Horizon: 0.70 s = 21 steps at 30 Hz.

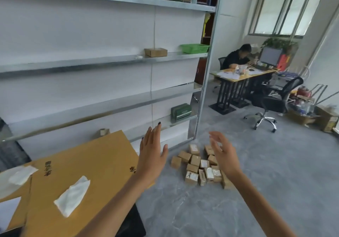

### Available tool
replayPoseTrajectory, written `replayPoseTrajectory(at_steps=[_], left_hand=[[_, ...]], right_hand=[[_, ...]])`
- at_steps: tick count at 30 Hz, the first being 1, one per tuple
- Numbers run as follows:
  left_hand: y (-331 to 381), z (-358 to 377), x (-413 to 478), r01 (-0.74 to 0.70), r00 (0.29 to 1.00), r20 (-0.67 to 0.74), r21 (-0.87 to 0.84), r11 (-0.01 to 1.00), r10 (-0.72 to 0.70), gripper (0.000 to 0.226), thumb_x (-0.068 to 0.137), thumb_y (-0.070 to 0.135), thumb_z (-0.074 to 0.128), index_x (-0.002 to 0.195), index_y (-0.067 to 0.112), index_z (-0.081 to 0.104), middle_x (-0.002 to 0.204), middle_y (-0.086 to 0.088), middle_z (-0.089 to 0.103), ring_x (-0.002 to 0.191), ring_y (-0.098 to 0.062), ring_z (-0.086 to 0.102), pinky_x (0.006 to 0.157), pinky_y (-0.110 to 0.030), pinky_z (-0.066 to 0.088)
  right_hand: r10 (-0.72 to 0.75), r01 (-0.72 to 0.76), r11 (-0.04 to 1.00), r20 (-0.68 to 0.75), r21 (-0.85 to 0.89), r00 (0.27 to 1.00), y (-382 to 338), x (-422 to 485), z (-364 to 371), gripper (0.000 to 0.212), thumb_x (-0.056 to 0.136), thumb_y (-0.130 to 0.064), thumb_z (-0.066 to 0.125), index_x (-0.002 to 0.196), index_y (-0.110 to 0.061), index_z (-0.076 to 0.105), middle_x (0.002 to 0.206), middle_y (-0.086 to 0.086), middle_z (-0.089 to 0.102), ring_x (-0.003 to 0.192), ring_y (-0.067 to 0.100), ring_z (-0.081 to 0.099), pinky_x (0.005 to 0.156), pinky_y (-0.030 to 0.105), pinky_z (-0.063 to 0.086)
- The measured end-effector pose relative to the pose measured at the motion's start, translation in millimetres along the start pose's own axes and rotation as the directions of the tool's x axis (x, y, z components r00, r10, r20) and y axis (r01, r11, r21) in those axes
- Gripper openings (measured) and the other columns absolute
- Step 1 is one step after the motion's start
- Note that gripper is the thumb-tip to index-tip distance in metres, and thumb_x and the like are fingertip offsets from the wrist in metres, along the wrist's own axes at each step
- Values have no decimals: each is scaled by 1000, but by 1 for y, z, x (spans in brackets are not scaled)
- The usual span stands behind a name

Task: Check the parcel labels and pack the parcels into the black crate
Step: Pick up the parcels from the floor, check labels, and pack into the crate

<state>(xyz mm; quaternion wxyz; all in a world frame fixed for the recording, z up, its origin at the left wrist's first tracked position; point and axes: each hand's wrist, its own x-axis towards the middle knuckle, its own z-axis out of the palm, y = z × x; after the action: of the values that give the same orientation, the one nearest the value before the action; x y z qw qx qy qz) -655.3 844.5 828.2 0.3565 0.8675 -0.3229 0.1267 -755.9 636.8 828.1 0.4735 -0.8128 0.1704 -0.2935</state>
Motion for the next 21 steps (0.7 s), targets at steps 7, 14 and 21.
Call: replayPoseTrajectory(at_steps=[7, 14, 21], left_hand=[[86, 115, 57, -18, 997, 73, -92, 996, 25, 63, 96, 47, 30, 149, 25, 6, 157, -3, 17, 146, -19, 7, 118, -40, 14], [113, 183, 108, 33, 997, 78, -132, 991, -23, 79, 83, 67, 16, 149, 22, 12, 158, -5, 5, 146, -20, -1, 115, -42, 10], [111, 253, 195, 90, 990, 119, -188, 978, -69, 65, 91, 55, 31, 146, 23, 18, 157, -5, 0, 145, -23, -2, 115, -52, 19]], right_hand=[[76, -94, 992, -200, -79, 977, 82, 42, -155, 17, 96, -19, 49, 107, -30, 56, 109, -3, 65, 109, 12, 59, 86, 27, 43], [140, -169, 982, -288, -79, 947, 131, 66, -208, 21, 96, -21, 50, 115, -24, 59, 107, 2, 64, 105, 18, 60, 81, 30, 44], [135, -168, 976, -228, -135, 964, 161, 139, -191, 21, 95, -17, 52, 115, -15, 61, 110, -1, 64, 103, 12, 58, 83, 21, 37]])
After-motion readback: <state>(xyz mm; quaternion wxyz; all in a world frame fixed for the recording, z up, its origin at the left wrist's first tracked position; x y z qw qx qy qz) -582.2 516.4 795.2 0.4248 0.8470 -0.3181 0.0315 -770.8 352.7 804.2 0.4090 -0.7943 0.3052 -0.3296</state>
